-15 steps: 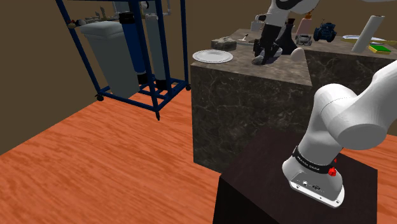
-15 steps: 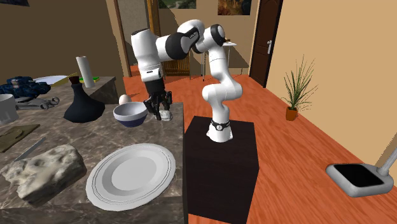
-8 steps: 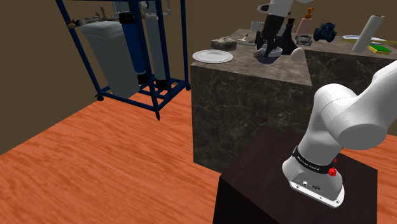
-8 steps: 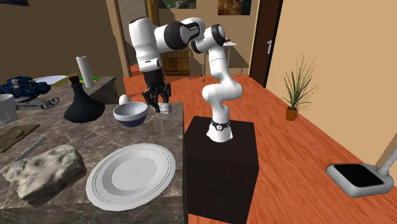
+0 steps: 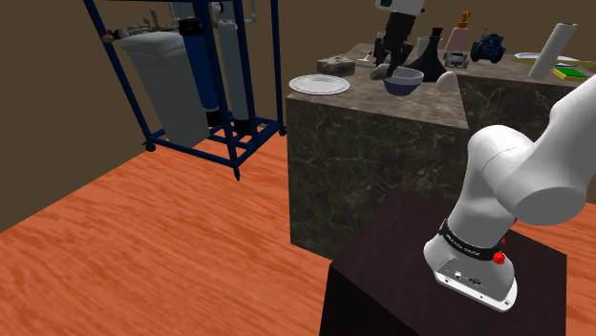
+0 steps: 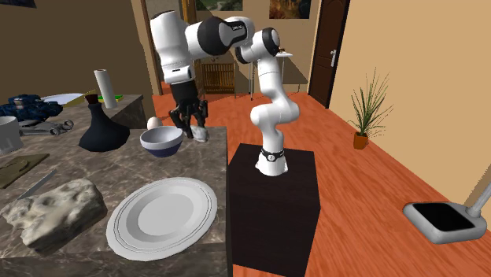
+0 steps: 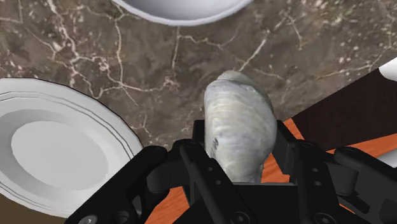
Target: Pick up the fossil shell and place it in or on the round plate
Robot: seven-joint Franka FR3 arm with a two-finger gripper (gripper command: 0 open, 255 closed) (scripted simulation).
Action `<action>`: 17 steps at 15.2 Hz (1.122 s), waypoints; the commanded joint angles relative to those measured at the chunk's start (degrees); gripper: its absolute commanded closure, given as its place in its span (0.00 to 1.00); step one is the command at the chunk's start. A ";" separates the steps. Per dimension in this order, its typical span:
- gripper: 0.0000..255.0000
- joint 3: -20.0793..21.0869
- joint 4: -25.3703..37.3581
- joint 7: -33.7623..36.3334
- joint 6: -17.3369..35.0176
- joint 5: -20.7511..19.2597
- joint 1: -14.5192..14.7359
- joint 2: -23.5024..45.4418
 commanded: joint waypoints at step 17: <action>1.00 -5.00 52.33 -16.93 -16.36 52.70 -17.91 64.30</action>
